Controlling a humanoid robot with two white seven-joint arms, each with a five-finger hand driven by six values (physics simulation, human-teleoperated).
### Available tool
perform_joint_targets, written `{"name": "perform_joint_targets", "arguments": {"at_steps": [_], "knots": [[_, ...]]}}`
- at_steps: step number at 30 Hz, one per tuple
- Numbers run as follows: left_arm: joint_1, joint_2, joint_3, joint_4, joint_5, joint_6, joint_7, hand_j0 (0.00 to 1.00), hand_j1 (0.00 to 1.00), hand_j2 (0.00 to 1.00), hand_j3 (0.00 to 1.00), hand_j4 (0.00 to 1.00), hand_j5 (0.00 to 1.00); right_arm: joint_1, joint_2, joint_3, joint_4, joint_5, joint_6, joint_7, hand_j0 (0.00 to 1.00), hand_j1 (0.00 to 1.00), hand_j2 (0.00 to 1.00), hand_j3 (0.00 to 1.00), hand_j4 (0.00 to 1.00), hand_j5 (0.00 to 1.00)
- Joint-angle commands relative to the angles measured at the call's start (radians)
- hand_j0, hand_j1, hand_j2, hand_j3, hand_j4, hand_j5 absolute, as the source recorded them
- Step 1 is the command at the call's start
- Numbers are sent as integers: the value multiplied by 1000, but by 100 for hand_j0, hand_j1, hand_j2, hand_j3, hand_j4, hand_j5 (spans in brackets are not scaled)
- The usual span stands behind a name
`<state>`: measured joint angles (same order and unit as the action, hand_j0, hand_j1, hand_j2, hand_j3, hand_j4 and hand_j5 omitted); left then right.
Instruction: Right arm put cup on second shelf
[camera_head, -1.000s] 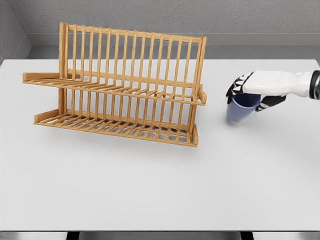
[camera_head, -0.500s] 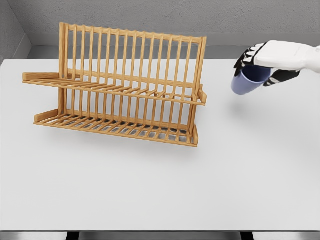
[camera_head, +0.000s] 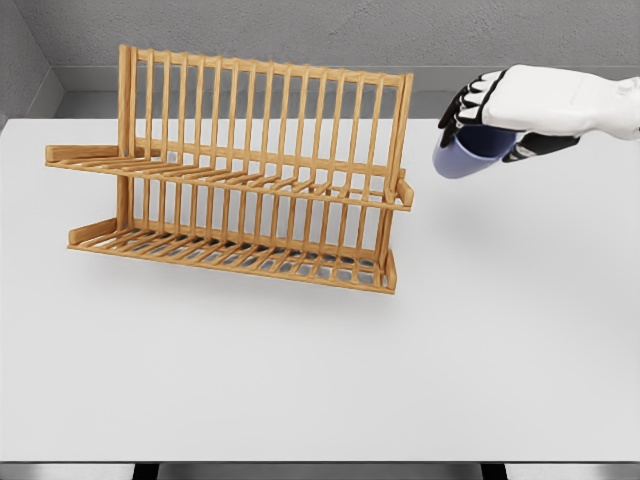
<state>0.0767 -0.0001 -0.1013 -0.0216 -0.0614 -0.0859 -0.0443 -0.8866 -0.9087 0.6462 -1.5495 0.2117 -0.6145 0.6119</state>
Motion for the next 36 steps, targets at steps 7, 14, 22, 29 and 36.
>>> {"name": "perform_joint_targets", "arguments": {"at_steps": [7, 14, 22, 29, 36], "knots": [[0, 0, 0, 0, 0, 0, -2, 100, 100, 100, 100, 100, 100, -14, 39, 12, -38, -8, 4, -1, 65, 65, 65, 65, 65, 65], [2, 0, 0, 0, 0, 0, 0, 100, 100, 100, 100, 100, 100, -25, 70, 15, -43, -8, 4, -1, 66, 66, 66, 66, 66, 66], [0, 0, 0, 0, 0, 0, 0, 100, 100, 100, 100, 100, 100, -44, 96, 20, -103, -6, 4, -1, 66, 66, 66, 66, 66, 66], [0, 0, 0, 0, 0, 0, 0, 100, 100, 100, 100, 100, 100, -49, 120, 81, -135, -3, 4, -1, 66, 66, 66, 66, 66, 66], [0, 0, 0, 0, 0, 0, 0, 100, 100, 100, 100, 100, 100, -49, 122, 98, -132, 2, 4, -1, 100, 100, 100, 100, 100, 100]]}}
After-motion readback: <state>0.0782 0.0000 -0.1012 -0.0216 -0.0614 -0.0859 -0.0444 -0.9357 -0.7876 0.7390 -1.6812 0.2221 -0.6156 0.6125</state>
